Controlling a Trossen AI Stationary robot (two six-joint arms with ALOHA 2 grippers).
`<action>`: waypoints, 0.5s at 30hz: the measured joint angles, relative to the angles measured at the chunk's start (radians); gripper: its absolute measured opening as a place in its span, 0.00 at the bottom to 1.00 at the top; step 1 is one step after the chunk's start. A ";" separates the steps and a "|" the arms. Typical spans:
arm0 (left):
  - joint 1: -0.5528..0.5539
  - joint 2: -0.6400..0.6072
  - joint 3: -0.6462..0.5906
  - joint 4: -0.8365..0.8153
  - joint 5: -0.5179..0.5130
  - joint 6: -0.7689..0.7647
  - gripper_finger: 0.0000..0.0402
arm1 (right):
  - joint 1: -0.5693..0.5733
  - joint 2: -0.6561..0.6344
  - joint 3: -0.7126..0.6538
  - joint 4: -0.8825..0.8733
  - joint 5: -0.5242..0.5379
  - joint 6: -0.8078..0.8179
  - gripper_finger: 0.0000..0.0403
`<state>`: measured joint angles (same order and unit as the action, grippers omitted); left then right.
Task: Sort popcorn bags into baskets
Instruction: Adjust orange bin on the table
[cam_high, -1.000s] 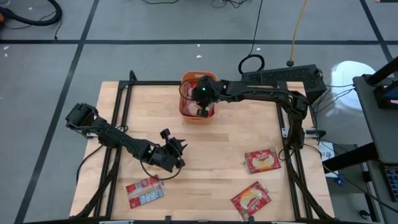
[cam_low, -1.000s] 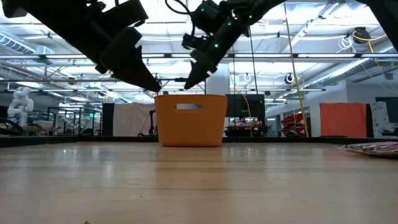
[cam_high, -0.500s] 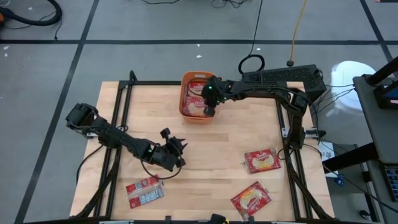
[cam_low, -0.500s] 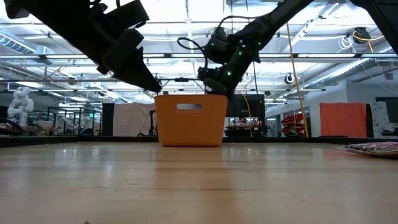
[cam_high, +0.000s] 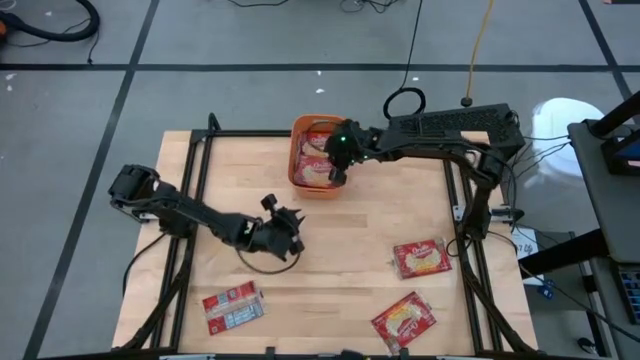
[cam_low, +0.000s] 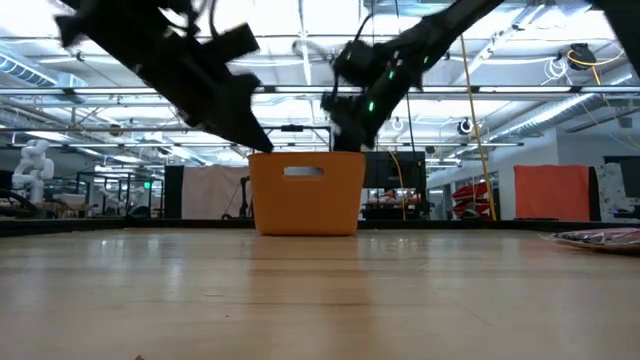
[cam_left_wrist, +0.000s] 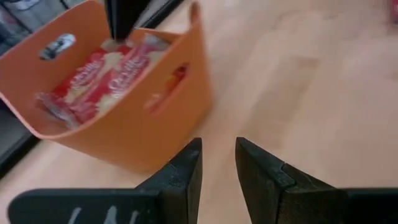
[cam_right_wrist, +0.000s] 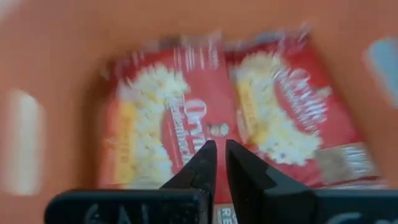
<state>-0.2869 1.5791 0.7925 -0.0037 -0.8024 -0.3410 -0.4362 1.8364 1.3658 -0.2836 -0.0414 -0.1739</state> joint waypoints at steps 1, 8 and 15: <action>0.019 0.005 0.000 0.009 0.001 0.018 0.25 | 0.007 -0.029 0.000 -0.011 -0.001 0.016 0.07; 0.143 0.029 -0.002 0.128 0.164 0.167 0.25 | 0.145 -0.305 -0.180 0.033 -0.008 0.072 0.07; 0.242 0.155 0.001 0.355 0.257 0.343 0.25 | 0.344 -0.594 -0.643 0.448 0.178 0.195 0.07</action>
<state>-0.0445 1.7344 0.7933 0.3513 -0.5452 0.0021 -0.0921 1.2423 0.7231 0.1644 0.1364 0.0210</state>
